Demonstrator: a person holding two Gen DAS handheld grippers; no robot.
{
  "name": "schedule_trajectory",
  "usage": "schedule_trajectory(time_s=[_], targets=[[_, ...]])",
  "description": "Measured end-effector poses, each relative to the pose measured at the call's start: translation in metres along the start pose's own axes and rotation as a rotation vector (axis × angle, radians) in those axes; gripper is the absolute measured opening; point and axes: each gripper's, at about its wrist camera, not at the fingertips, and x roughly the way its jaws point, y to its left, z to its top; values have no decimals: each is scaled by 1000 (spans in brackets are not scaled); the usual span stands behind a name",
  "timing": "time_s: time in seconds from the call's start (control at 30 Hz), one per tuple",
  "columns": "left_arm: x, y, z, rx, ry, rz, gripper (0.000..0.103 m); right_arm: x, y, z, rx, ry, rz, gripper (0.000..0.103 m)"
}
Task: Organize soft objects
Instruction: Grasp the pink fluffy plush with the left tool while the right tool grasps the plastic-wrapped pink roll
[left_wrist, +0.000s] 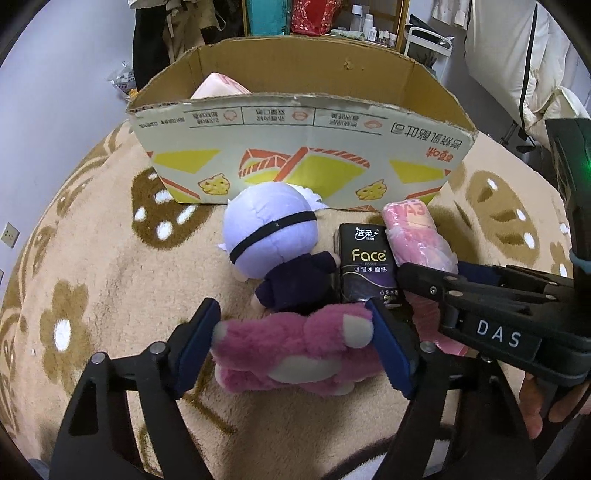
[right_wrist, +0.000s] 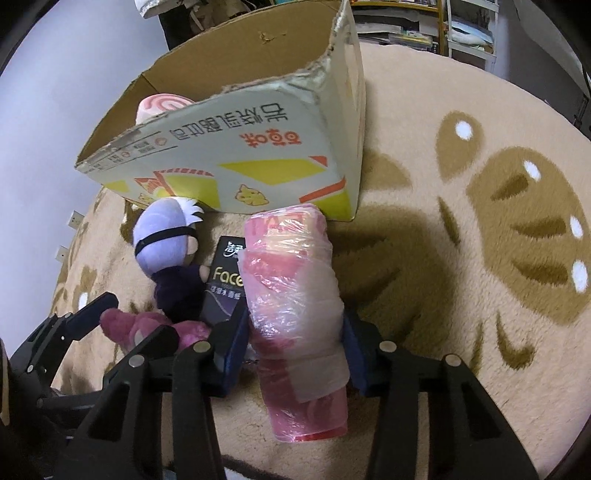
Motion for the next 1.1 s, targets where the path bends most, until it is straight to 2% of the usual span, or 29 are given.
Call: schedule_trajectory(time_s=[0.1,0.17,0.33,0.43,0.5,0.63,0.77,1.1], targets=[[1,0,-1,-3,5,-2,81,-2,2,-2,-2,-1,-4,49],[6,0,-2,-7,36,-5,90,-3,2,-3,-1,2,-7,49],[8,-2,-5,4,32,4,94,-4,2,-4,11,1,-9,49],[18,2,-9,-48,96,-64,97,-3,2,-4,13,2,-11,49],[18,5,-11,-75,88,-68,97,-3,1,-4,15,2,-10,49],[14,1,-11,-47,68,-63,90,-6,-5,-4,12,1,-5,49],[5,0,-10,-23,33,-57,78,-12,-7,-3,2,-6,4,49],[-12,16,-6,-70,14,-112,51,-34,-2,-4,-20,-48,20,48]])
